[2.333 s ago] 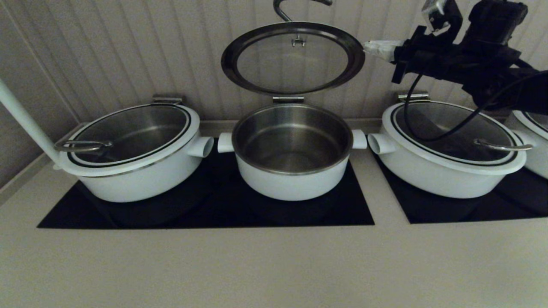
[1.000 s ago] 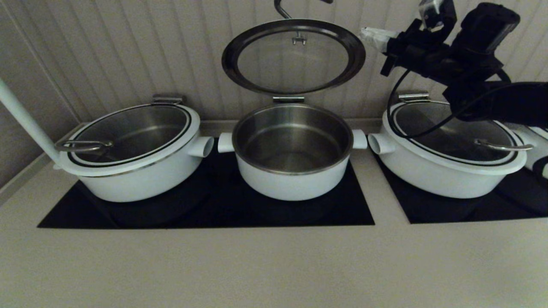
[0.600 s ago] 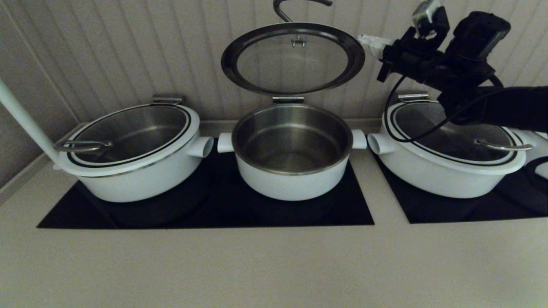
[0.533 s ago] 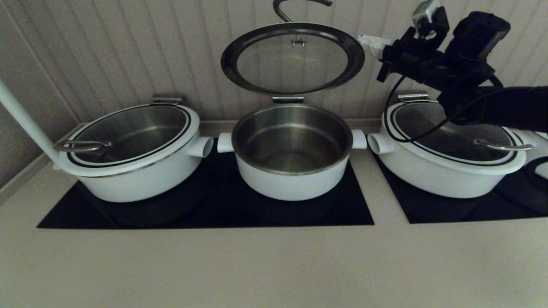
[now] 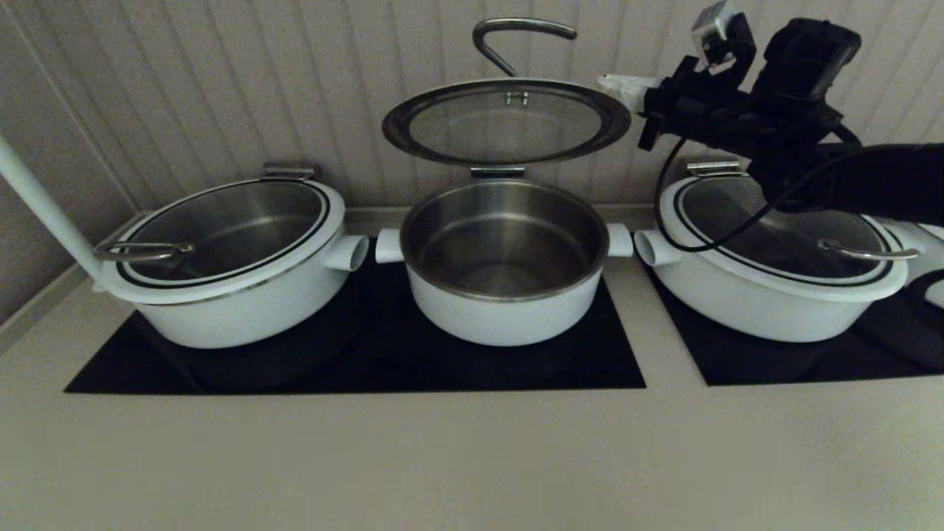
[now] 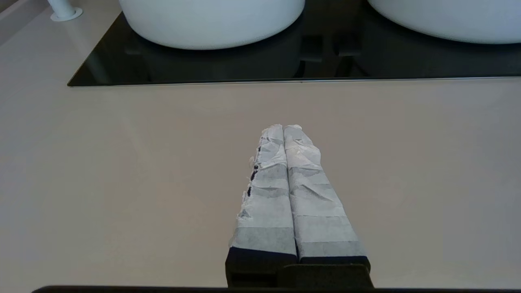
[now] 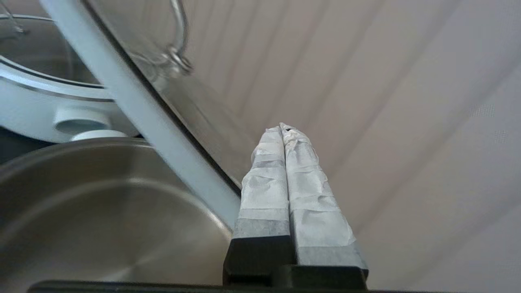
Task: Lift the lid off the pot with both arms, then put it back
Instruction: Close the pot lid
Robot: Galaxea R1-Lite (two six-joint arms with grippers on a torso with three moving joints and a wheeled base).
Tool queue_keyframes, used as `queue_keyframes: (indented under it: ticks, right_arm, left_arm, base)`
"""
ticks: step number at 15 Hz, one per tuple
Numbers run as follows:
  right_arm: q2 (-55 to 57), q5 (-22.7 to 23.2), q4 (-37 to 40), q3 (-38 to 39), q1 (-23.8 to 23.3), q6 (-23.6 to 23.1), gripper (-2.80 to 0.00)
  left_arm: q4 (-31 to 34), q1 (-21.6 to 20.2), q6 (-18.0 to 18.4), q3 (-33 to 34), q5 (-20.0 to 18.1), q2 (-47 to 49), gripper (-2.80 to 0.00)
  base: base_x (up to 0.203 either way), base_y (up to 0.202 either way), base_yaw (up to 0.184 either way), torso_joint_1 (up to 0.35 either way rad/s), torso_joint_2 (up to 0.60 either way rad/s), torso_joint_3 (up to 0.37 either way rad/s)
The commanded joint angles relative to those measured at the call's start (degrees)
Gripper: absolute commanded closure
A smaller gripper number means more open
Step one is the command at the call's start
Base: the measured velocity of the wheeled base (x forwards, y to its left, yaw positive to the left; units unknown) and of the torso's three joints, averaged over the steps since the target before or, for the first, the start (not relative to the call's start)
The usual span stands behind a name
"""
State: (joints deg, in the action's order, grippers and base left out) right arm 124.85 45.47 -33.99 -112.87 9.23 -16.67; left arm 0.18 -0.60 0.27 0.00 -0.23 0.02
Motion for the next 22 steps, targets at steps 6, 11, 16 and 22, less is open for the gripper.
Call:
queue_keyframes:
  ticks: [6, 11, 16, 22]
  right_arm:
    - [-2.4, 1.4, 3.8, -0.1, 0.1, -0.1, 0.0]
    - [-3.4, 2.3, 7.1, 0.1, 0.2, -0.2, 0.0]
    - [-3.4, 2.3, 8.4, 0.2, 1.7, -0.2, 0.0]
    - [-3.0, 2.2, 8.4, 2.2, 2.8, -0.8, 0.0]
  left_arm:
    - [0.0, 0.0, 0.0, 0.0, 0.0, 0.1, 0.0]
    - [0.0, 0.0, 0.0, 0.0, 0.0, 0.0, 0.0]
    - [0.0, 0.0, 0.0, 0.0, 0.0, 0.1, 0.0]
    - [0.0, 0.0, 0.0, 0.0, 0.0, 0.0, 0.0]
  base:
    - [0.0, 0.0, 0.0, 0.0, 0.0, 0.0]
    - [0.0, 0.0, 0.0, 0.0, 0.0, 0.0]
    - [0.0, 0.0, 0.0, 0.0, 0.0, 0.0]
    - [0.0, 0.0, 0.0, 0.0, 0.0, 0.0]
